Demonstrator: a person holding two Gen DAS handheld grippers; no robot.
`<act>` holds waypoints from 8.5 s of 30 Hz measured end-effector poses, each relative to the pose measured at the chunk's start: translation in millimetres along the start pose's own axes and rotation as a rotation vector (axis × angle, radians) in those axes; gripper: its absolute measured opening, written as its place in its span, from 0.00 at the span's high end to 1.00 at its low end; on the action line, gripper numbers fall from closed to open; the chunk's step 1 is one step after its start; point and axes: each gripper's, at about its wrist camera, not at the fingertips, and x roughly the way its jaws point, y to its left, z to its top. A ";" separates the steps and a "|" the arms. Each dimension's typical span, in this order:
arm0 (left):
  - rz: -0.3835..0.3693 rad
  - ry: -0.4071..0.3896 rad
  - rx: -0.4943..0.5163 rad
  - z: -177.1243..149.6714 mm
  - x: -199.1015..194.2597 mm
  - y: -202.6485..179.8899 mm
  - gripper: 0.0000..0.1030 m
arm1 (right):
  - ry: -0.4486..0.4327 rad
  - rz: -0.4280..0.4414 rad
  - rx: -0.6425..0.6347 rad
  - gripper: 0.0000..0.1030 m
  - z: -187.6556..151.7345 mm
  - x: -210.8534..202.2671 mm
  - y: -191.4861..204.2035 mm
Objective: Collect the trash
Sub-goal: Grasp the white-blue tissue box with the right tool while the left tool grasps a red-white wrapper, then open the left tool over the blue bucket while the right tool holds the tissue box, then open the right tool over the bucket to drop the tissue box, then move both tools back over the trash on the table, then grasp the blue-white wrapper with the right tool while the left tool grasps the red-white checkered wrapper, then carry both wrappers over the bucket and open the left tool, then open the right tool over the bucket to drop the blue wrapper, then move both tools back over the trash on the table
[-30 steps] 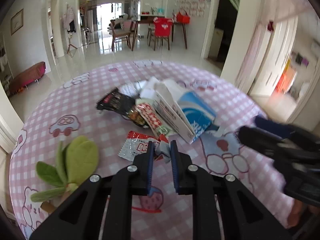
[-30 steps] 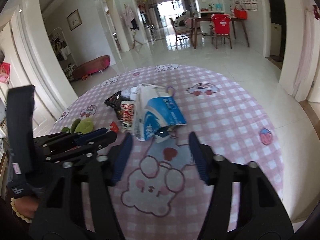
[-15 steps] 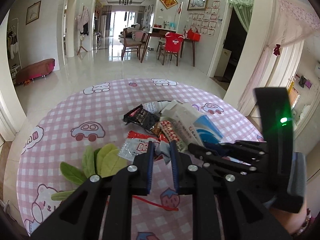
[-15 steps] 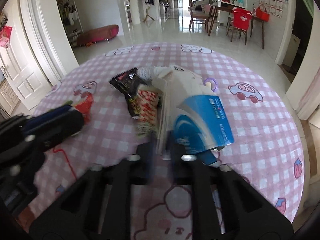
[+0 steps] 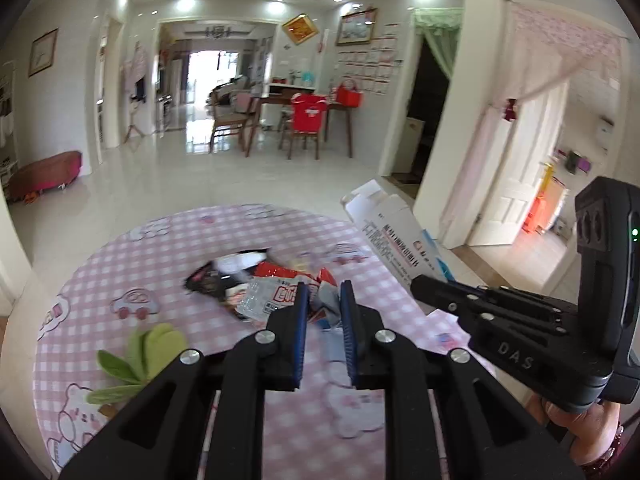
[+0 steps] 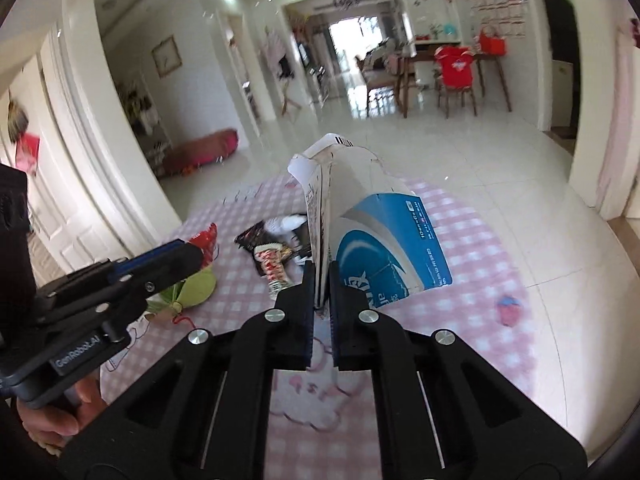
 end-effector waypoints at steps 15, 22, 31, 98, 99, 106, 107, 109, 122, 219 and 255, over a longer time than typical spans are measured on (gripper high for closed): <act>-0.276 0.122 0.257 -29.4 36.8 -211.6 0.85 | -0.131 -0.164 0.270 0.94 -85.9 -142.1 -143.0; -0.384 0.262 0.343 -70.2 91.7 -289.5 0.85 | -0.153 -0.281 0.414 0.94 -135.1 -181.4 -209.4; -0.403 0.404 0.302 -98.5 162.6 -333.5 0.45 | -0.151 -0.349 0.532 0.94 -173.1 -195.9 -255.3; 0.027 0.177 0.012 -23.0 82.5 -72.4 0.28 | -0.041 -0.159 0.247 0.44 -78.1 -81.7 -142.9; 0.050 0.176 -0.013 -23.1 82.5 -57.6 0.28 | -0.033 -0.149 0.227 0.44 -72.3 -72.4 -134.3; 0.102 0.218 -0.159 -25.4 96.8 22.3 0.41 | 0.050 -0.076 0.104 0.45 -40.4 -3.8 -78.5; 0.095 0.229 -0.177 -26.3 100.7 28.6 0.42 | 0.067 -0.065 0.084 0.46 -36.3 7.6 -70.0; 0.093 0.247 -0.205 -28.6 107.8 42.0 0.46 | 0.096 -0.053 0.051 0.46 -33.6 24.5 -56.0; 0.122 0.277 -0.136 -26.1 134.1 49.7 0.86 | 0.232 -0.020 -0.105 0.64 -14.9 102.4 -14.4; -0.264 0.445 0.255 -91.3 150.2 -299.7 0.30 | -0.145 -0.365 0.552 0.36 -176.0 -182.5 -289.8; 0.354 0.180 -0.010 -42.7 9.8 76.0 0.17 | 0.039 -0.043 0.111 0.35 -68.7 -39.8 -39.2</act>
